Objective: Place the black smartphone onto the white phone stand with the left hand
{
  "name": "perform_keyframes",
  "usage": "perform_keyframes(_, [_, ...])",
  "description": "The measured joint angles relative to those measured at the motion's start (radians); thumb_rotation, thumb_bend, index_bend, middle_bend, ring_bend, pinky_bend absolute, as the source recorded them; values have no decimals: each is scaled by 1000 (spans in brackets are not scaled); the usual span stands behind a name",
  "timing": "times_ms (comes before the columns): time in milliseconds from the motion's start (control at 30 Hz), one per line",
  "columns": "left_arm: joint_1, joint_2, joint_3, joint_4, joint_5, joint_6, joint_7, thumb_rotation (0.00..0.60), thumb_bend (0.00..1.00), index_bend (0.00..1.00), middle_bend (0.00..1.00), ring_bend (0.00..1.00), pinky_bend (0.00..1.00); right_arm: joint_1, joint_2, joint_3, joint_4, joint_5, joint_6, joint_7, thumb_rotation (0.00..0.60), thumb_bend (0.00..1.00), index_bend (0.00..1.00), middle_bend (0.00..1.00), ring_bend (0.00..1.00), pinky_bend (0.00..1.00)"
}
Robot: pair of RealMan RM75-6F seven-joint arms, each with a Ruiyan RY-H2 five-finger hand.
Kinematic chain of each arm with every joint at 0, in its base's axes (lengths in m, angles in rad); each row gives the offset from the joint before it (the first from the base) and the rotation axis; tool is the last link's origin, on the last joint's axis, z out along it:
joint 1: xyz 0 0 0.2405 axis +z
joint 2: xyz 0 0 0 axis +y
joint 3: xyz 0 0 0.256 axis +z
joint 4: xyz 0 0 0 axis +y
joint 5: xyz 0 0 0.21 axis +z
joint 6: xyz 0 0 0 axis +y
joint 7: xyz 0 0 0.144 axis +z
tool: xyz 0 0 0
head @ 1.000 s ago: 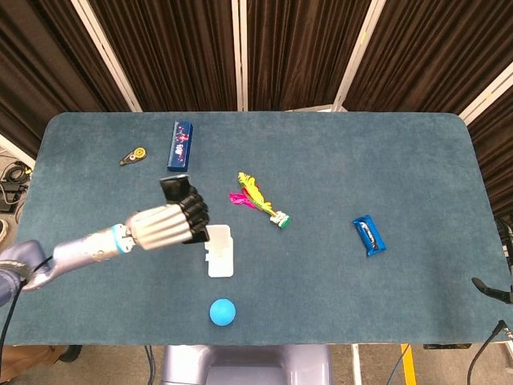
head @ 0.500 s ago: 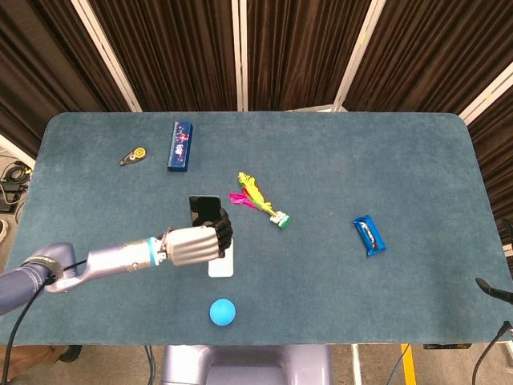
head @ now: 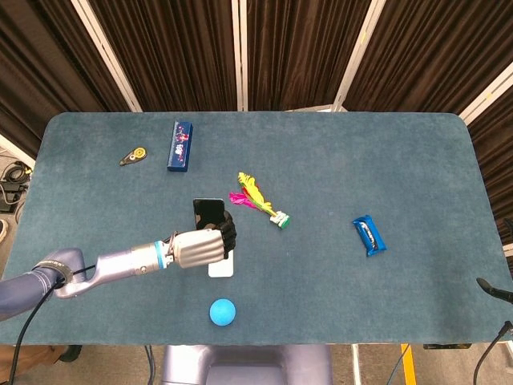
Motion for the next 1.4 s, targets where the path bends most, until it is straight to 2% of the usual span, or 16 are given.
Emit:
perform_keyframes(300, [-9,9,-17,-32,-30,-40,33,600,0,448,386,380,332,1,0,1,0,2,-3,0,600,0,0,0,0,0])
perform_keyframes(733, [-4,0,-45,-83,-94,-118,143,600,0,426,351,343,299,0,2,1,4,2,-5,10,600,0,0,0,0,0])
perform_keyframes(1400, [0,-28,-53,-122,-134,-173,236,600,0,416,349,342,287,-1,8,1,3,2,-8,24,600,0,0,0,0,0])
